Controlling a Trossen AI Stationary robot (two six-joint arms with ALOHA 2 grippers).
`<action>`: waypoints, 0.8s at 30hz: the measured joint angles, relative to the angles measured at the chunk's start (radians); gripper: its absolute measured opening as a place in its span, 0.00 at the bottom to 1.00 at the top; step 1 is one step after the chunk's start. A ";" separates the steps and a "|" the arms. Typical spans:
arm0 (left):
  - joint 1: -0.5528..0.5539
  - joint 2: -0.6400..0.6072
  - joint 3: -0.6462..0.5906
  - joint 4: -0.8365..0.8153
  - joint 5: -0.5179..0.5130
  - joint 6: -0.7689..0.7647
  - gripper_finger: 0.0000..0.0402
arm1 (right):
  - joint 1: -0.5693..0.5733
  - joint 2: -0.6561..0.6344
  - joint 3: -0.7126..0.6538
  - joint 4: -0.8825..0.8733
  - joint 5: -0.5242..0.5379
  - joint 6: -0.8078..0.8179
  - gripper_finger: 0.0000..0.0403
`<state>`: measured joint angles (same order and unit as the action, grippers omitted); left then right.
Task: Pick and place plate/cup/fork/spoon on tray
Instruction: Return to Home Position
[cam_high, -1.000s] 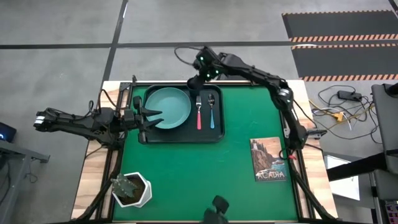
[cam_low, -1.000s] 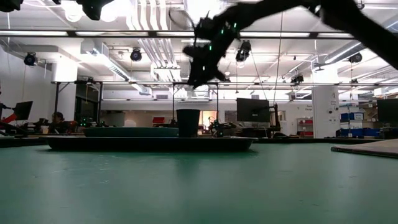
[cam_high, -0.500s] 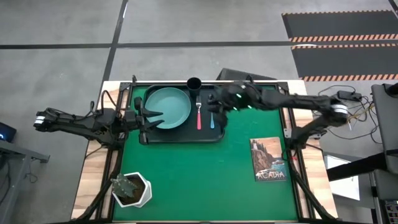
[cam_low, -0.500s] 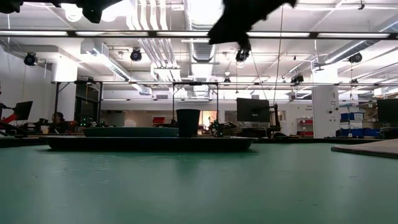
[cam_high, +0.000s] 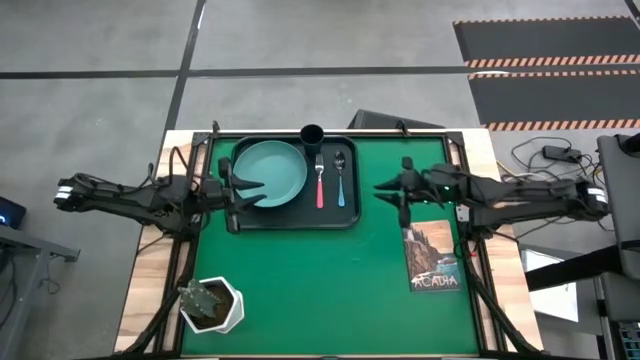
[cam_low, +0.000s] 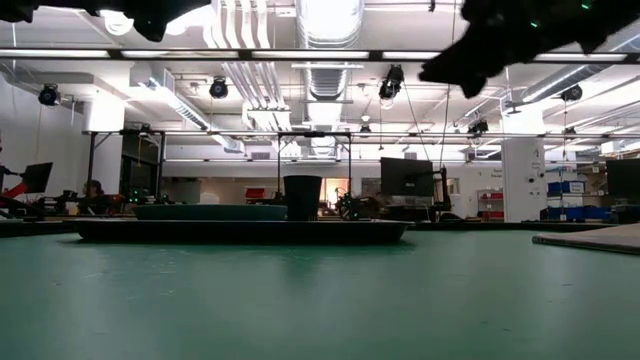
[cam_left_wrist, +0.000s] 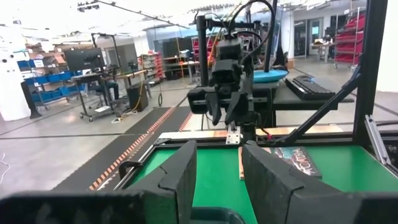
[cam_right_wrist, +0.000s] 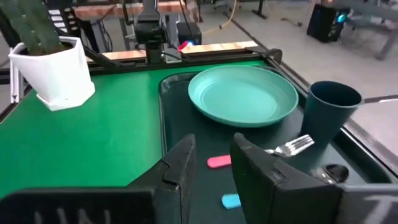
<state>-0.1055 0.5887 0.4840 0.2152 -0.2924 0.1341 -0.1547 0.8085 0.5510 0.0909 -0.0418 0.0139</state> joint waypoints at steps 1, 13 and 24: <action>0.000 0.002 0.000 -0.002 0.000 0.000 0.27 | 0.000 -0.036 -0.030 0.005 0.000 -0.007 0.22; 0.001 0.022 -0.005 -0.010 -0.120 0.002 0.27 | 0.000 -0.474 -0.298 -0.004 -0.009 -0.121 0.16; 0.095 0.096 -0.132 0.249 -0.191 0.032 0.17 | 0.000 -0.750 -0.386 -0.098 -0.008 -0.157 0.16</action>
<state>-0.0100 0.6845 0.3517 0.4638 -0.4832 0.1661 -0.1548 0.0590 0.1650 -0.0076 -0.0500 -0.1430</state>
